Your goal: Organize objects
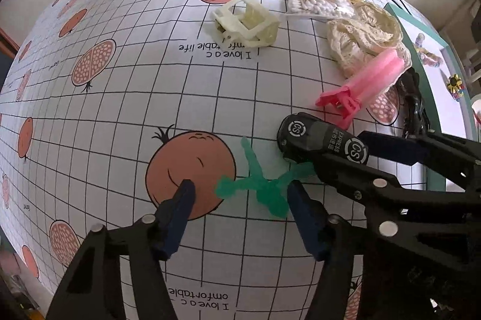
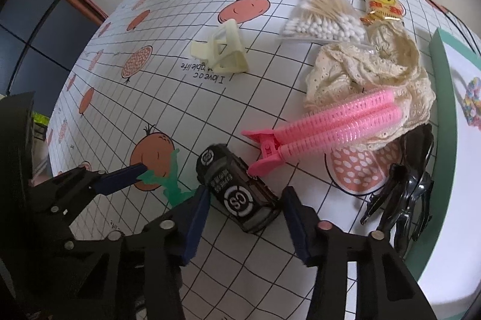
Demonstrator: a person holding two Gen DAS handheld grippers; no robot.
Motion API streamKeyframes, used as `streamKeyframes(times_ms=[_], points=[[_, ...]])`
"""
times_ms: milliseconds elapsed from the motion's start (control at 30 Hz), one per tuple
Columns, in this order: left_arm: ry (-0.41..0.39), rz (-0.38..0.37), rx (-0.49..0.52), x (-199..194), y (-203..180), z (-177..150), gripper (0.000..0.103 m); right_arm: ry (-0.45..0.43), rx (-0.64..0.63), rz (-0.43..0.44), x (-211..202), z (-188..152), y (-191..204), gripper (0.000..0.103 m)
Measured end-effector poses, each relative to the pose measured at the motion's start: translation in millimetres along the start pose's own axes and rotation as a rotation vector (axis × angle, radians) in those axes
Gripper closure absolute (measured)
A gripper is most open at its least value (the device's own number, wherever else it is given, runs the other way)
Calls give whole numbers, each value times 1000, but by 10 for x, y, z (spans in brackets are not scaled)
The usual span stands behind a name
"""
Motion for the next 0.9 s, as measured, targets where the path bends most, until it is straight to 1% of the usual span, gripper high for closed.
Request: streamKeyframes(times_ms=[33, 67, 100, 167, 233, 667, 700, 900], points=[[-2, -2, 2, 1, 3, 12, 40, 2, 2, 5, -5, -1, -9, 53], [-3, -3, 6, 37, 165, 76, 41, 3, 2, 7, -18, 8, -18, 54], [-4, -4, 9, 34, 158, 81, 42, 3, 2, 7, -19, 7, -15, 54], [-12, -14, 12, 7, 109, 76, 48, 1, 3, 13, -30, 9, -19, 55], [-18, -29, 13, 72, 218, 101, 53, 0, 4, 18, -45, 9, -32, 56], [-23, -34, 26, 73, 206, 160, 54, 5, 2, 40, -36, -2, -42, 60], [-24, -42, 47, 71, 213, 163, 54, 1, 2, 42, -50, -1, -40, 60], [-33, -25, 20, 50, 301, 198, 54, -17, 1, 70, -119, 6, -26, 62]])
Point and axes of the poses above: each gripper's, at about its wrist camera, not at the fingertips, and x roughly the way its jaws point, y to its left, z to its top, the point moved 2 cm from there along x, roughly the way its jaws point, and after that the axes turned 10 degrees about x, right-handed, at the moved point
